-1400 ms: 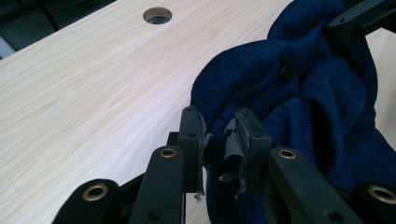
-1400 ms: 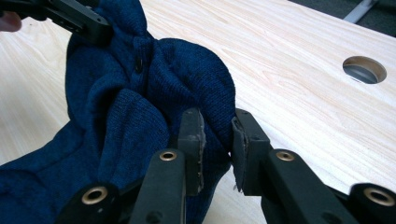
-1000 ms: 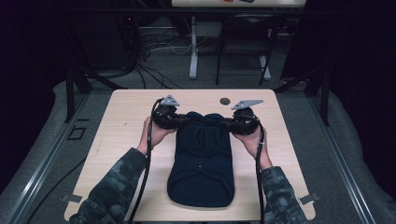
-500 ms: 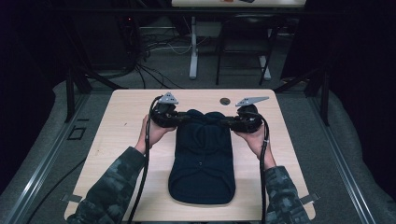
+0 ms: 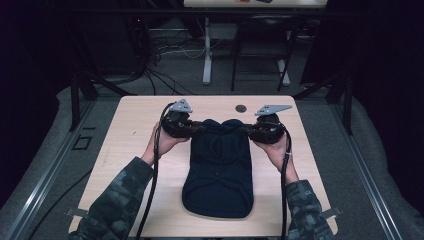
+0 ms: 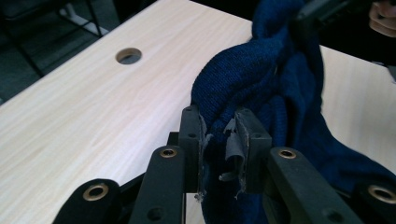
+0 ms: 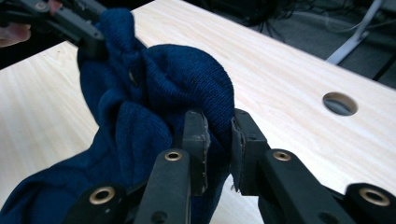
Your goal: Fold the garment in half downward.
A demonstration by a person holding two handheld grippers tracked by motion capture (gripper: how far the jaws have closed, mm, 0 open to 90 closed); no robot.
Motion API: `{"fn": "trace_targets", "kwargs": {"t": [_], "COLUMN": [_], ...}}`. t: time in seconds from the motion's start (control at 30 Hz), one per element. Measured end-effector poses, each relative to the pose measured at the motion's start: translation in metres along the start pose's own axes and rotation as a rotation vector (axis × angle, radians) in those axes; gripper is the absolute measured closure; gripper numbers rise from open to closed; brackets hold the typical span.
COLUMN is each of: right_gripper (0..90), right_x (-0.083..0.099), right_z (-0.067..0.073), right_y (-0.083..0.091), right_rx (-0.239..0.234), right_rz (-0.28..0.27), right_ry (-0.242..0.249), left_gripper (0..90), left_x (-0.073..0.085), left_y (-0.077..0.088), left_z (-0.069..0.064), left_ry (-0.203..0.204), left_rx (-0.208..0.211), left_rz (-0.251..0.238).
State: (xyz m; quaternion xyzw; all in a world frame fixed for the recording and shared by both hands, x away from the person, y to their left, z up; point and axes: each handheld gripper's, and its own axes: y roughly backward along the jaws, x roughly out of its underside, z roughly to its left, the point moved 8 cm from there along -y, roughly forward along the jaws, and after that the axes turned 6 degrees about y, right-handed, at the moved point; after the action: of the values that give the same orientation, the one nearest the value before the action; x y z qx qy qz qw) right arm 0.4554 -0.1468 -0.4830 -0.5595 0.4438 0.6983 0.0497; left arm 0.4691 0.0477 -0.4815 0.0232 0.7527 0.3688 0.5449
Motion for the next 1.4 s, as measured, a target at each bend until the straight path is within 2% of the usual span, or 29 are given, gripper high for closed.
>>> {"fn": "trace_targets", "kwargs": {"t": [0.17, 0.33, 0.53, 0.63, 0.77, 0.8, 0.93, 1.03, 1.2, 1.27, 1.4], "right_gripper": [78.4, 78.4, 78.6, 78.6, 78.6, 78.5, 78.0, 76.9, 74.3, 73.4, 72.0], "right_x": [-0.002, -0.003, 0.000, 0.001, 0.002, 0.002, 0.004, 0.009, 0.019, 0.024, 0.033], "right_z": [0.002, 0.007, 0.009, 0.011, 0.011, 0.011, 0.010, 0.009, 0.007, 0.007, 0.008], "right_y": [0.001, 0.000, -0.002, -0.004, -0.004, -0.005, -0.005, -0.005, -0.002, -0.001, 0.003], "right_rx": [0.019, 0.028, 0.037, 0.041, 0.032, 0.034, 0.019, 0.011, -0.009, -0.025, -0.036], "right_rz": [-0.021, -0.029, -0.038, -0.040, -0.043, -0.046, -0.031, -0.012, 0.013, 0.027, 0.065], "right_ry": [0.020, 0.049, 0.065, 0.081, 0.077, 0.076, 0.075, 0.072, 0.054, 0.045, 0.057], "left_gripper": [74.8, 71.2, 60.0, 56.9, 55.2, 57.8, 71.4, 75.6, 76.9, 76.8, 76.5], "left_x": [0.004, 0.010, 0.024, 0.029, 0.035, 0.037, 0.041, 0.041, 0.037, 0.036, 0.034], "left_y": [0.003, 0.003, -0.006, -0.010, -0.019, -0.021, -0.027, -0.029, -0.027, -0.026, -0.025], "left_z": [-0.001, -0.003, -0.005, -0.008, -0.011, -0.012, -0.014, -0.014, -0.018, -0.021, -0.025], "left_ry": [0.010, 0.015, 0.037, 0.034, 0.019, 0.010, -0.011, -0.033, -0.082, -0.094, -0.123], "left_rx": [0.029, 0.059, 0.109, 0.114, 0.093, 0.089, 0.084, 0.061, 0.024, 0.024, 0.002], "left_rz": [-0.003, 0.026, 0.081, 0.100, 0.129, 0.141, 0.136, 0.129, 0.116, 0.120, 0.117]}}
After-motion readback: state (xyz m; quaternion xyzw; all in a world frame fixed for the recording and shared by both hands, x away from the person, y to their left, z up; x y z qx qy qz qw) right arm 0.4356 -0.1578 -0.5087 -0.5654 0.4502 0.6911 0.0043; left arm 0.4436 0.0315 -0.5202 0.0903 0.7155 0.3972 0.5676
